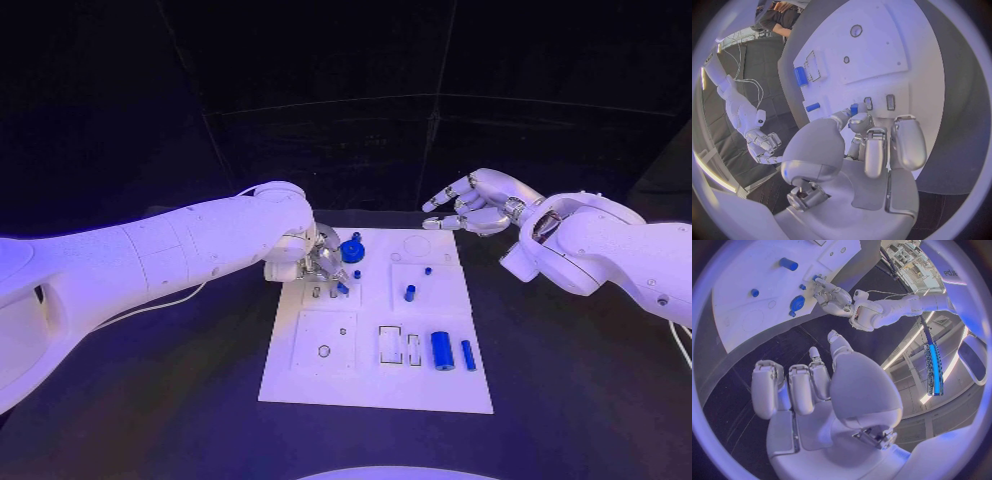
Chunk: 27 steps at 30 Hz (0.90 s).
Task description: Assemble the parts on the task board
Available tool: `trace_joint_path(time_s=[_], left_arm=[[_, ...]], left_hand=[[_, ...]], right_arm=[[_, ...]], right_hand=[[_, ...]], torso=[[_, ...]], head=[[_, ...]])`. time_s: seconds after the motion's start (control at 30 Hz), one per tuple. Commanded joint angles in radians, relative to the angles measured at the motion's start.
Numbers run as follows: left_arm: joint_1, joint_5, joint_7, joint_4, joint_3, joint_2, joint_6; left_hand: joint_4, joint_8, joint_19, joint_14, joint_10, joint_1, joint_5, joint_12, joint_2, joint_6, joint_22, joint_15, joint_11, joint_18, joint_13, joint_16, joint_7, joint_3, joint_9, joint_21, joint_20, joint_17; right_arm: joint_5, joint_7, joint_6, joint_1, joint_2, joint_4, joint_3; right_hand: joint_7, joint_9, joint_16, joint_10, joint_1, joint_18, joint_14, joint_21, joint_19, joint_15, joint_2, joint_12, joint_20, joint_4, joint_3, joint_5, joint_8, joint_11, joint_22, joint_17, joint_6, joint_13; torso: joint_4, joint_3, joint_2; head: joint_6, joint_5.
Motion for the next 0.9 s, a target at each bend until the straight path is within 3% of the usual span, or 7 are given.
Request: trace_joint_path(time_s=[0.03, 0.27, 0.5, 0.67, 0.9], left_arm=[[0.001, 0.031, 0.005, 0.007, 0.0, -0.009, -0.052], [-0.001, 0.046, 0.014, 0.05, 0.0, -0.045, -0.143], [-0.006, 0.053, 0.028, 0.11, -0.001, -0.092, -0.252], [-0.01, 0.055, 0.034, 0.147, -0.003, -0.122, -0.287], [-0.016, 0.054, 0.031, 0.19, -0.026, -0.155, -0.323]], left_hand=[[-0.148, 0.017, 0.002, 0.104, 0.009, -0.034, 0.039, 0.003, -0.018, -0.001, 0.002, 0.005, 0.003, -0.014, 0.0, 0.002, -0.003, 0.2, 0.01, 0.005, 0.007, 0.247], [-0.166, 0.043, 0.001, 0.103, 0.018, -0.072, 0.077, 0.008, -0.046, 0.003, -0.001, 0.0, -0.001, -0.014, 0.0, 0.001, -0.009, 0.273, 0.024, 0.002, 0.004, 0.245], [-0.173, 0.045, 0.001, 0.104, 0.022, -0.077, 0.082, 0.01, -0.054, 0.007, -0.003, -0.001, -0.003, -0.014, 0.002, 0.002, -0.011, 0.289, 0.024, 0.001, 0.003, 0.247], [-0.179, 0.045, 0.003, 0.104, 0.027, -0.081, 0.084, 0.013, -0.063, 0.016, 0.0, -0.003, -0.005, -0.014, 0.004, 0.003, -0.013, 0.301, 0.023, 0.003, 0.002, 0.249], [-0.185, 0.044, 0.003, 0.104, 0.027, -0.093, 0.122, 0.004, -0.078, 0.028, 0.0, -0.006, -0.008, -0.014, -0.011, 0.003, -0.016, 0.322, 0.02, 0.001, -0.001, 0.25]], right_arm=[[-0.01, 0.003, -0.002, 0.002, 0.002, -0.002, 0.0], [-0.017, -0.001, -0.007, 0.002, 0.004, -0.008, 0.0], [-0.018, -0.003, -0.012, 0.002, 0.003, -0.013, 0.0], [-0.019, -0.005, -0.011, 0.002, 0.002, -0.014, 0.0], [-0.019, -0.006, -0.009, 0.002, 0.003, -0.017, 0.0]], right_hand=[[-0.004, -0.001, -0.007, -0.002, 0.003, 0.01, 0.052, -0.003, -0.004, -0.006, 0.009, 0.0, -0.001, -0.003, -0.003, 0.007, 0.003, -0.004, 0.072, 0.035, 0.006, 0.048], [-0.004, 0.0, -0.008, -0.002, 0.005, 0.01, 0.052, -0.004, -0.004, -0.006, 0.009, -0.001, -0.001, -0.004, -0.003, 0.008, 0.004, -0.004, 0.071, 0.034, 0.007, 0.048], [-0.005, 0.0, -0.009, -0.003, 0.013, 0.01, 0.052, -0.006, -0.006, -0.007, 0.005, -0.002, -0.002, -0.009, -0.006, 0.011, 0.007, -0.005, 0.069, 0.032, 0.009, 0.047], [-0.005, 0.0, -0.009, -0.003, 0.013, 0.01, 0.052, -0.006, -0.006, -0.007, 0.005, -0.002, -0.002, -0.009, -0.006, 0.011, 0.007, -0.005, 0.069, 0.032, 0.009, 0.047], [-0.005, 0.0, -0.01, -0.003, 0.015, 0.011, 0.051, -0.006, -0.006, -0.007, 0.005, -0.001, -0.002, -0.011, -0.006, 0.012, 0.007, -0.005, 0.068, 0.031, 0.01, 0.047]], torso=[[0.0015, 0.001, 0.0], [0.0036, -0.0008, 0.002], [0.0014, -0.0004, 0.002], [0.0004, 0.0011, 0.002], [0.001, 0.0002, 0.001]], head=[[0.003, 0.0], [0.001, 0.005], [-0.003, 0.013], [-0.008, 0.018], [-0.014, 0.025]])
